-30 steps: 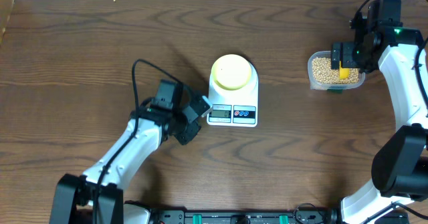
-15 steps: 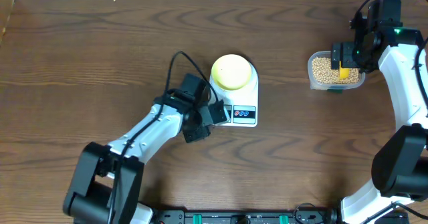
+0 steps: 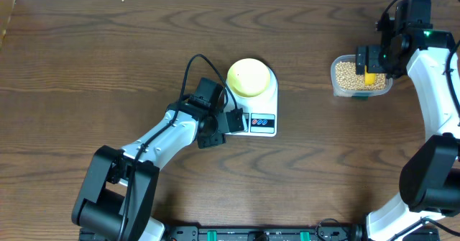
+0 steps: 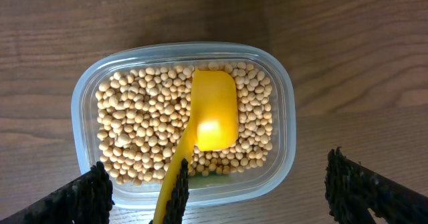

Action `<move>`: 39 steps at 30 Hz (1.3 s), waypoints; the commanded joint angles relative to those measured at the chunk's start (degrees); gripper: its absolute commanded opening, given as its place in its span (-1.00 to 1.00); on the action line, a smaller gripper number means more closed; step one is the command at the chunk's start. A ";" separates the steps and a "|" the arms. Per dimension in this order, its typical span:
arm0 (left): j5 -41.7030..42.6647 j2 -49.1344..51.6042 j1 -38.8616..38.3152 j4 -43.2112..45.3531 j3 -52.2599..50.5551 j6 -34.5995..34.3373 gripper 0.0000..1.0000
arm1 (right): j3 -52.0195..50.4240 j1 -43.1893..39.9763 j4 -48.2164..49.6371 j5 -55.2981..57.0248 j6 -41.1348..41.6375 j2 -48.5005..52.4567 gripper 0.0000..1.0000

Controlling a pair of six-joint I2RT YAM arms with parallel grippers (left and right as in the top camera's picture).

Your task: Scoop item into bowl and weigh 50g on scale

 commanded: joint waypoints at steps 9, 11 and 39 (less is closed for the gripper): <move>-0.35 0.24 0.28 -1.18 0.74 0.79 0.95 | -0.20 -0.74 0.04 0.48 0.31 0.15 0.98; -0.35 0.24 0.28 -1.18 0.74 0.79 0.96 | -0.20 -0.74 0.04 0.48 0.31 0.15 0.99; -0.35 0.24 0.28 -1.18 0.74 0.79 0.95 | -0.20 -0.74 0.04 0.48 0.31 0.15 0.99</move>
